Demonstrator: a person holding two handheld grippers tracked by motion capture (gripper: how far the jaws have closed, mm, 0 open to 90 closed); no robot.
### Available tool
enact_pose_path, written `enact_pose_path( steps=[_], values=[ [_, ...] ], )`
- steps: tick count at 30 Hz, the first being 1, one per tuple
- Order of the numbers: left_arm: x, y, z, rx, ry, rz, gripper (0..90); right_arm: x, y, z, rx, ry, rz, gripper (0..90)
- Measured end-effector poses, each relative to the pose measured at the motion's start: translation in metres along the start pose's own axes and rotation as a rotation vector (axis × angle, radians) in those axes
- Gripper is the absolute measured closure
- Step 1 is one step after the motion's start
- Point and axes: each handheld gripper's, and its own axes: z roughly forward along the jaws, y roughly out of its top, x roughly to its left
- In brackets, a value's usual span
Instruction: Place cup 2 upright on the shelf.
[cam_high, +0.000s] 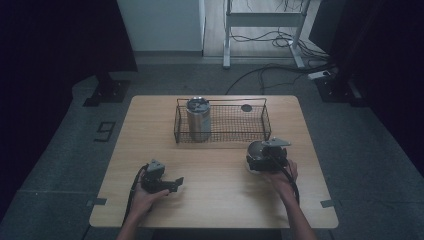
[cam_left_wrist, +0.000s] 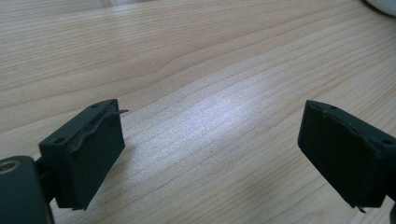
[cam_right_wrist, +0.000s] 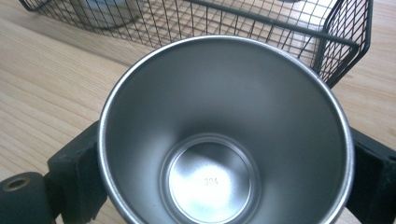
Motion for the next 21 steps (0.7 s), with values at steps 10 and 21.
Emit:
enact_pose_path(
  steps=[10, 21],
  values=[
    [0.001, 0.0, -0.001, 0.003, -0.004, -0.006, 7.3, -0.001, 0.014, -0.022, -0.056, 0.022, -0.003, 6.7],
    [0.001, 0.0, -0.001, 0.005, -0.006, -0.005, 7.3, -0.001, 0.025, -0.037, -0.095, 0.028, -0.006, 6.7]
  ],
)
